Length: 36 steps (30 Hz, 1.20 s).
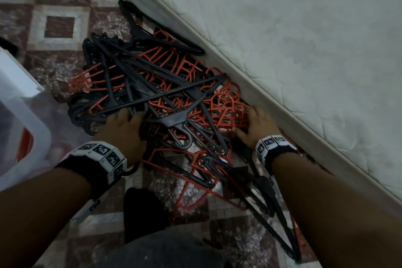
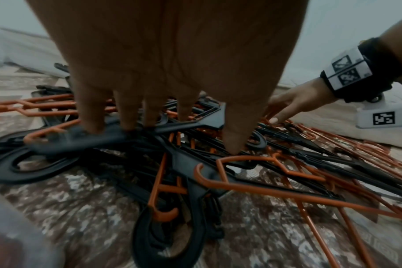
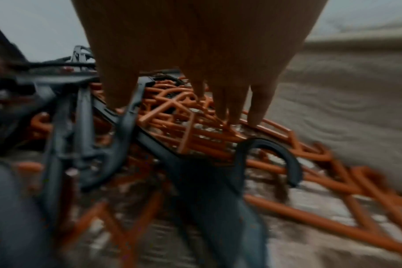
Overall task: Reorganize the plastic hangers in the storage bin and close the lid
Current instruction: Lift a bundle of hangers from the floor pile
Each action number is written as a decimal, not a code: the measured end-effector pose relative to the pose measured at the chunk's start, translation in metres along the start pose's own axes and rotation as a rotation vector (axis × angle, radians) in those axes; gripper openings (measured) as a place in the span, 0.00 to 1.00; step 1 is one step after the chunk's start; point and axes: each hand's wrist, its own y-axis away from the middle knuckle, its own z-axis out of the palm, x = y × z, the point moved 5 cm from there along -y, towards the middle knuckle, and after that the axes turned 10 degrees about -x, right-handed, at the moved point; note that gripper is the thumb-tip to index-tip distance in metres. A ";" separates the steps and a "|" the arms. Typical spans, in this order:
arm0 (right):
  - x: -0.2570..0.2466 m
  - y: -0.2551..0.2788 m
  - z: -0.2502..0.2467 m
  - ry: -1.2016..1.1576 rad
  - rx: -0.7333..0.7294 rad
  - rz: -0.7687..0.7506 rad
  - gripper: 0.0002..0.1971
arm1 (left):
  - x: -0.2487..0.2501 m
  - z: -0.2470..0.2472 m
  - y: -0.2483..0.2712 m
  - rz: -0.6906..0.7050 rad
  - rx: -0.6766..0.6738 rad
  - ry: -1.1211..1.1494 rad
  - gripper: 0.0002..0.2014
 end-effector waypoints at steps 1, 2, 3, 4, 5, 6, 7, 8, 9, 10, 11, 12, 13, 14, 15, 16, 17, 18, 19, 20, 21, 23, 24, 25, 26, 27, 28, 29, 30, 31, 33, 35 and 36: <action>-0.011 -0.006 0.001 0.005 -0.060 -0.012 0.49 | -0.002 0.005 -0.004 0.011 -0.045 -0.031 0.43; -0.022 -0.011 0.004 -0.014 -0.149 0.000 0.53 | -0.002 0.013 -0.007 0.030 -0.112 -0.058 0.46; -0.032 -0.015 0.008 -0.034 -0.245 0.027 0.56 | -0.002 0.021 -0.009 0.054 -0.186 -0.077 0.48; -0.041 -0.016 0.013 -0.039 -0.313 0.055 0.58 | -0.001 0.027 -0.009 0.080 -0.234 -0.092 0.47; -0.048 -0.017 0.015 -0.040 -0.342 0.080 0.58 | 0.001 0.031 -0.009 0.107 -0.240 -0.104 0.46; -0.053 -0.017 0.016 -0.051 -0.343 0.100 0.57 | 0.004 0.034 -0.008 0.135 -0.218 -0.113 0.44; -0.056 -0.017 0.016 -0.074 -0.334 0.113 0.56 | 0.006 0.035 -0.007 0.165 -0.186 -0.115 0.42; -0.058 -0.017 0.017 -0.101 -0.325 0.121 0.55 | 0.007 0.036 -0.006 0.189 -0.163 -0.106 0.40; -0.057 -0.017 0.016 -0.129 -0.317 0.128 0.53 | 0.008 0.038 -0.006 0.201 -0.157 -0.091 0.39; -0.056 -0.018 0.016 -0.155 -0.307 0.134 0.52 | 0.008 0.039 -0.006 0.202 -0.165 -0.080 0.37; -0.054 -0.019 0.014 -0.168 -0.283 0.135 0.51 | 0.008 0.040 -0.006 0.197 -0.179 -0.068 0.36; -0.052 -0.019 0.011 -0.160 -0.235 0.129 0.49 | 0.009 0.039 -0.006 0.190 -0.183 -0.050 0.35; -0.052 -0.019 0.007 -0.138 -0.171 0.116 0.48 | 0.009 0.037 -0.006 0.178 -0.162 -0.019 0.33; -0.054 -0.019 0.003 -0.122 -0.105 0.100 0.46 | 0.009 0.033 -0.004 0.162 -0.106 0.016 0.31; -0.056 -0.018 0.000 -0.122 -0.051 0.086 0.45 | 0.009 0.026 -0.003 0.140 -0.014 0.041 0.28; -0.059 -0.019 -0.002 -0.132 -0.014 0.078 0.44 | 0.007 0.018 -0.003 0.112 0.093 0.061 0.27; -0.062 -0.020 -0.003 -0.146 0.002 0.081 0.44 | 0.003 0.012 -0.004 0.078 0.185 0.092 0.27; -0.064 -0.021 -0.002 -0.155 -0.007 0.099 0.45 | -0.002 0.008 -0.007 0.038 0.234 0.131 0.28; -0.065 -0.022 0.001 -0.150 -0.042 0.130 0.46 | -0.006 0.008 -0.011 -0.011 0.220 0.166 0.30; -0.064 -0.023 0.005 -0.136 -0.092 0.168 0.47 | -0.009 0.010 -0.017 -0.059 0.166 0.186 0.33; -0.064 -0.024 0.010 -0.129 -0.147 0.203 0.48 | -0.011 0.015 -0.022 -0.101 0.090 0.188 0.35; -0.062 -0.026 0.020 -0.157 -0.243 0.246 0.47 | -0.012 0.026 -0.030 -0.131 -0.035 0.186 0.33; -0.062 -0.028 0.023 -0.175 -0.262 0.248 0.47 | -0.012 0.029 -0.032 -0.119 -0.051 0.209 0.31; -0.062 -0.029 0.025 -0.184 -0.265 0.240 0.45 | -0.011 0.032 -0.033 -0.100 -0.047 0.243 0.29; -0.062 -0.031 0.026 -0.190 -0.251 0.226 0.42 | -0.011 0.033 -0.034 -0.091 -0.035 0.274 0.28; -0.062 -0.034 0.026 -0.197 -0.231 0.209 0.37 | -0.013 0.034 -0.034 -0.096 -0.025 0.291 0.28; -0.061 -0.036 0.026 -0.215 -0.214 0.194 0.33 | -0.014 0.035 -0.033 -0.104 -0.011 0.295 0.29; -0.059 -0.039 0.025 -0.246 -0.202 0.187 0.31 | -0.014 0.038 -0.033 -0.113 0.008 0.286 0.30; -0.056 -0.042 0.024 -0.283 -0.195 0.186 0.30 | -0.013 0.040 -0.033 -0.111 0.022 0.275 0.31; -0.055 -0.045 0.021 -0.318 -0.197 0.192 0.30 | -0.012 0.040 -0.033 -0.090 0.021 0.298 0.33; -0.052 -0.048 0.018 -0.370 -0.224 0.201 0.32 | -0.010 0.044 -0.033 -0.017 -0.034 0.406 0.38; -0.052 -0.051 0.017 -0.407 -0.242 0.191 0.29 | -0.012 0.046 -0.036 0.022 -0.060 0.446 0.40; -0.052 -0.052 0.015 -0.432 -0.221 0.184 0.25 | -0.014 0.046 -0.037 0.032 -0.059 0.457 0.39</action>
